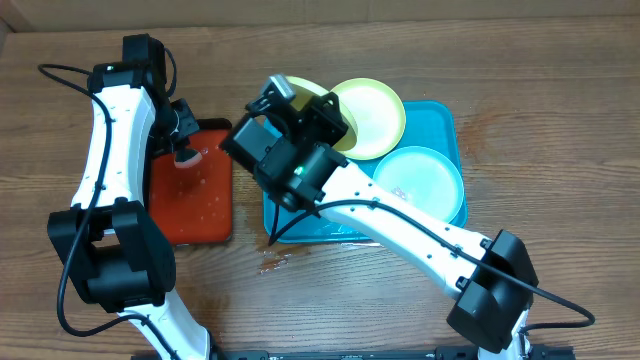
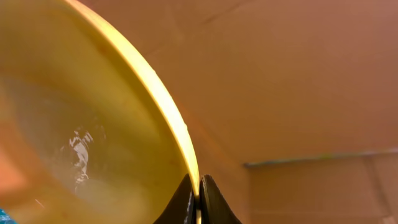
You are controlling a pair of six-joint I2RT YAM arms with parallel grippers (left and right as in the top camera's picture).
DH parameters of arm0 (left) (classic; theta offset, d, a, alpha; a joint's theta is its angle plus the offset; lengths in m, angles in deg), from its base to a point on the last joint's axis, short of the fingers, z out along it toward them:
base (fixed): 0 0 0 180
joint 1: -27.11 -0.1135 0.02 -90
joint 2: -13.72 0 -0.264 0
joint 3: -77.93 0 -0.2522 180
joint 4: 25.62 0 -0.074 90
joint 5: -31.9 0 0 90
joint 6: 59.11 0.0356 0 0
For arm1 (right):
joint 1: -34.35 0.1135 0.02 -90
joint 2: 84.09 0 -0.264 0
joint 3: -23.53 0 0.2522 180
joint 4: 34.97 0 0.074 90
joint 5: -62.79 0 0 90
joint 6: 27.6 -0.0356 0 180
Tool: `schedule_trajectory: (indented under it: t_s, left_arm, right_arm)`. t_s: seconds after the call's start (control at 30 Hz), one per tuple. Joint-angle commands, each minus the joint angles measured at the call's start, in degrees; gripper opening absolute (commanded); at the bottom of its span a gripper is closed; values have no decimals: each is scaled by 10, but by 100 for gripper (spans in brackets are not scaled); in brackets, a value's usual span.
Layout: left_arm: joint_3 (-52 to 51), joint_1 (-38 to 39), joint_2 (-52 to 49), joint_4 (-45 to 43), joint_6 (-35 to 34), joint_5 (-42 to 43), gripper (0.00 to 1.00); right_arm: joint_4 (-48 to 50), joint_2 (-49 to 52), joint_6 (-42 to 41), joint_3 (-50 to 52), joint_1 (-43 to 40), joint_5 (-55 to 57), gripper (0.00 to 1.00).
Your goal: Clean dirty plates on tray and stack at the side
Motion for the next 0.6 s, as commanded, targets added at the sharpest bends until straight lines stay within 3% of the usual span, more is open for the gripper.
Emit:
schedule_trajectory:
  t_s: [0.0,0.23,0.43,0.57]
  left_arm:
    - [-4,-1,9,-1,-9,7,4]
    - [-4,-1,9,-1,-8,7,4]
    - [-4,-1,9,2,-8,7,4]
    - [-4,-1,9,1,-8,7,4]
  right_arm:
    - [11,-22,70,-17,7,59,4]
    - [2,-22,30,-16,7,10,4]
    - [-68,-22,-19,0,-43,-305,4]
    - [-108,-35,-56,-2,-87,-247,4]
